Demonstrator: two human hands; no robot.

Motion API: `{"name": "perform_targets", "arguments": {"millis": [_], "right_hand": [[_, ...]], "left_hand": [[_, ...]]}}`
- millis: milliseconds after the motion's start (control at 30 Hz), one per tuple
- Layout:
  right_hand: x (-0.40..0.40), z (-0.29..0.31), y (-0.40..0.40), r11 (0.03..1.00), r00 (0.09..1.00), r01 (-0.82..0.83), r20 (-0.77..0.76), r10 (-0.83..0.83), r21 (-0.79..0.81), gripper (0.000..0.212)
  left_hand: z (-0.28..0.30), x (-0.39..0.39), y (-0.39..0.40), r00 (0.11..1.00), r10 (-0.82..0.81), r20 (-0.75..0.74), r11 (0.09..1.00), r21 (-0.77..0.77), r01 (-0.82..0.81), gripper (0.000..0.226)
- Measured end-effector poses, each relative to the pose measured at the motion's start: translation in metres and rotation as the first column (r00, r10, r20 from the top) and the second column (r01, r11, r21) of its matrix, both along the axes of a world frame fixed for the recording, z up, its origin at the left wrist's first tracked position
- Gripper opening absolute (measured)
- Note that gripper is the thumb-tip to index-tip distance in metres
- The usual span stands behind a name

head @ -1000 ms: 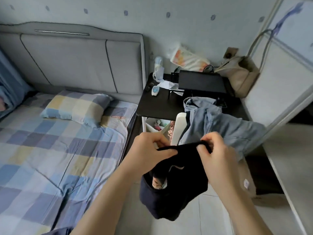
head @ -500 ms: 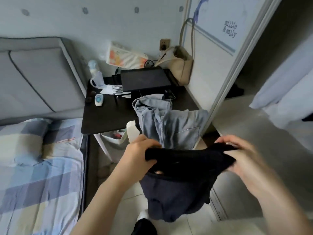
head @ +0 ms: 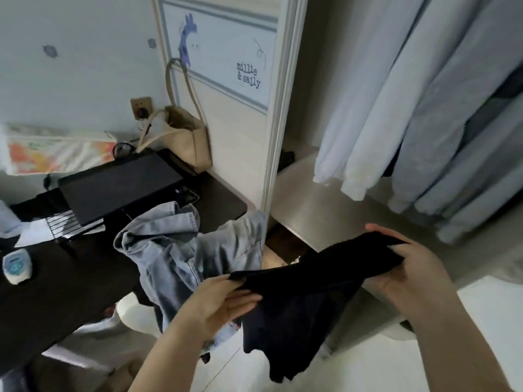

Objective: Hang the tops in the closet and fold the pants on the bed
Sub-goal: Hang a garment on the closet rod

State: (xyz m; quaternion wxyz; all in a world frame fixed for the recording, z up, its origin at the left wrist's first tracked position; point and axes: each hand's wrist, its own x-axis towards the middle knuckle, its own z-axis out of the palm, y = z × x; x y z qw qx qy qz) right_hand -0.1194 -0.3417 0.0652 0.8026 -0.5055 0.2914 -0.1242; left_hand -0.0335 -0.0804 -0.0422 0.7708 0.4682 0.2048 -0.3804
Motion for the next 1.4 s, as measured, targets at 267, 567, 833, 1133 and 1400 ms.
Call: {"name": "perform_targets", "arguments": {"millis": [267,567,833,1133,1400], "right_hand": [[-0.027,-0.005,-0.021,0.859,0.925,-0.119,-0.371,-0.086,-0.497,0.029],[-0.040,-0.012,-0.035,0.944,0.989,0.142,-0.085,-0.122,0.296,0.021],[0.032,0.037,-0.087,0.867,0.957,0.137,0.161,-0.240,0.478,0.067],[0.125,0.076,-0.157,0.885,0.969,-0.236,0.167,0.182,0.402,0.066],[0.225,0.126,-0.177,0.929,0.972,-0.207,-0.171,0.160,-0.308,0.015]], "left_hand": [[0.046,0.038,-0.048,0.957,-0.256,-0.138,0.930,-0.305,0.205,0.025],[0.116,0.110,-0.092,0.947,-0.247,0.204,0.868,-0.387,0.310,0.008],[0.187,0.161,-0.152,0.909,-0.194,0.368,0.862,-0.378,0.337,0.015],[0.243,0.234,-0.182,0.930,0.059,0.362,0.811,-0.561,0.167,0.022],[0.294,0.284,-0.212,0.779,0.008,0.626,0.920,-0.309,0.239,0.012]]}}
